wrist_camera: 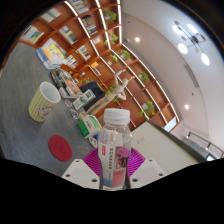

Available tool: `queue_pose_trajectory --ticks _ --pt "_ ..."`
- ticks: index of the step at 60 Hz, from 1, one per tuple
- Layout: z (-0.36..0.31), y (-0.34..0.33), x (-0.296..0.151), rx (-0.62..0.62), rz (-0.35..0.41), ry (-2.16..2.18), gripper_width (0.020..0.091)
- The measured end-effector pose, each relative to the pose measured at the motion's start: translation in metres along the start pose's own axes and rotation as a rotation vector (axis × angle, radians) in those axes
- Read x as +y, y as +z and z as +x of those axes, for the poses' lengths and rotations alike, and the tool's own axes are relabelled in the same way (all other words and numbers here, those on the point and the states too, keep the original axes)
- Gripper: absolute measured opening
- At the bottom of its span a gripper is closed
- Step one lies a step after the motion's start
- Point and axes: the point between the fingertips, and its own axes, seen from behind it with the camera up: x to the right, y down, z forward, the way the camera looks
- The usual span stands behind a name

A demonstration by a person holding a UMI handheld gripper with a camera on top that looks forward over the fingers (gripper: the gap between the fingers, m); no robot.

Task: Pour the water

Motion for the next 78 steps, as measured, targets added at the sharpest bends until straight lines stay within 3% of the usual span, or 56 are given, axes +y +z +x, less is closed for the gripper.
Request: queue_pose_trajectory --ticks 16,25,32,46,60,69,70,78 --pt "-0.026 0.024 -0.087 0.039 0.107 -0.603 0.0322" --pt "-0.039 0.035 -0.112 0.088 0.154 -0.930 0.0322" --pt "-0.046 0.039 -0.141 0.188 0.230 -1.203 0.0324" --pt "-0.064 0.053 -0.147 0.189 0.246 -1.377 0.0323" --pt "-0.050 0.053 -0.141 0.163 0.215 -1.172 0.0324" --pt "-0.049 0.046 -0.110 -0.017 0.134 -0.616 0.0324" --pt "-0.046 0.047 -0.105 -0.046 0.131 -0.537 0.0349" --pt "-0.056 0.039 -0.099 -0.223 0.116 0.071 0.0348"
